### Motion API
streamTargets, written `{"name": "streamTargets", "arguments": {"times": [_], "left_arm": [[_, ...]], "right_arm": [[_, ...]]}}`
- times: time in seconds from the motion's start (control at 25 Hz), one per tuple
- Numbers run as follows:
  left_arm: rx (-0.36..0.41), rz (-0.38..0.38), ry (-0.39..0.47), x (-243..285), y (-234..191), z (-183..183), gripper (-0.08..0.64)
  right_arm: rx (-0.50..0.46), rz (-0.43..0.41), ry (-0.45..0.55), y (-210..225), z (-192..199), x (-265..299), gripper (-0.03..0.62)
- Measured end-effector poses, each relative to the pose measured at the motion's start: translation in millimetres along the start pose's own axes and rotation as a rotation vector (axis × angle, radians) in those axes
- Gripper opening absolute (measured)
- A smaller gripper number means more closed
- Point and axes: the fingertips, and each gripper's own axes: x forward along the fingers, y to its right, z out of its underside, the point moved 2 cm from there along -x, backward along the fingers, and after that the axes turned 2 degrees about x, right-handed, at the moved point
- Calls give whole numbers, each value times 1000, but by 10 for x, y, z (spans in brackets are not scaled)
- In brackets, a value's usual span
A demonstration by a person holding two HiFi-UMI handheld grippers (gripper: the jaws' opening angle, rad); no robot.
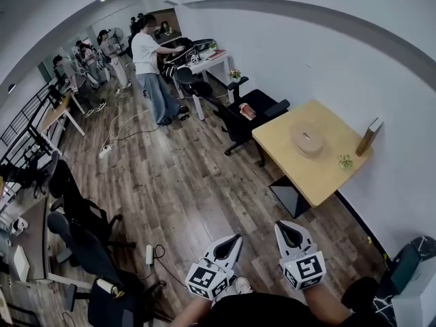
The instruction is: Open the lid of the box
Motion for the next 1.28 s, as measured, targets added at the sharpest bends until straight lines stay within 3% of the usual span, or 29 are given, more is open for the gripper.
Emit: {"name": "streamTargets", "arguments": {"times": [0.32,0.68,1.08,1.28], "left_arm": [[-2,30,-16,3,-397,13,18],[-8,80,-48,268,-553,121,18],[-15,98,-53,1096,-934,-6,18],[9,110,-48,1665,-1126,-135,18]], "right_arm": [[-55,17,18,-85,-90,286,40],[-72,34,20,127,-55,478,188],[-93,30,-20,764,-98,1109,268],[-113,30,-23,1188,-191,1447,272]]}}
